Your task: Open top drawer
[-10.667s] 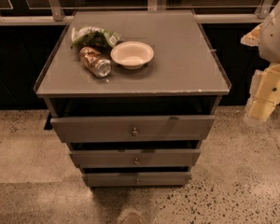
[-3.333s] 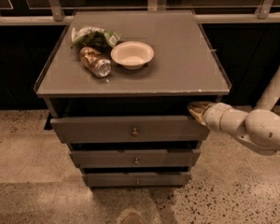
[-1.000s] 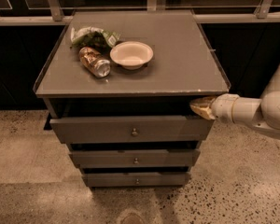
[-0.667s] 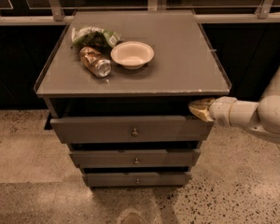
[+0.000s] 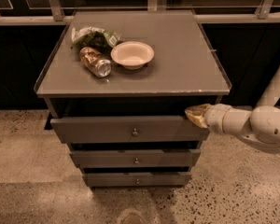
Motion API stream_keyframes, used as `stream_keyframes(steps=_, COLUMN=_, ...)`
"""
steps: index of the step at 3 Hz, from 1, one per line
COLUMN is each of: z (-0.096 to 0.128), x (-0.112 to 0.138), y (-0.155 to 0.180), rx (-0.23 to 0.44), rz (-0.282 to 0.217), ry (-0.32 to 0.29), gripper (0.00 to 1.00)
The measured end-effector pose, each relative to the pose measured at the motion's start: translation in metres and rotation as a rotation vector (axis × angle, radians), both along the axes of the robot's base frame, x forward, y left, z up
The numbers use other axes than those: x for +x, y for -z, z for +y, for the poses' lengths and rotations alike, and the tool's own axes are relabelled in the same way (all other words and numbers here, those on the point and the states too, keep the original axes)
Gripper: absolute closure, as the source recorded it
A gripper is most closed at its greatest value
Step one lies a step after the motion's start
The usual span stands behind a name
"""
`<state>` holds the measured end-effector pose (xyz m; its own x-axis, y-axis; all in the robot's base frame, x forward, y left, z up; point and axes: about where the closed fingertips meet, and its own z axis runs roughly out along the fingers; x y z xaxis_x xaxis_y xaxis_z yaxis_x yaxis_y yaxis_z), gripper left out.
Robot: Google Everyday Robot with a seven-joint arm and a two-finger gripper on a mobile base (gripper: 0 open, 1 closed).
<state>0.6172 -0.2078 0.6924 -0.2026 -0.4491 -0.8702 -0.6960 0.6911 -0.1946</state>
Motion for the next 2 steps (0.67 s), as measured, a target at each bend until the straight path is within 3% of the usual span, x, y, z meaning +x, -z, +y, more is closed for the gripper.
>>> stream_keyframes(steps=1, z=0.007, x=0.011, y=0.001, rx=-0.011, rz=-0.017, ry=-0.005, gripper=1.0)
stream_keyframes(steps=2, z=0.012, x=0.038, y=-0.009, rx=-0.042, rz=-0.054, ry=-0.026, gripper=1.0)
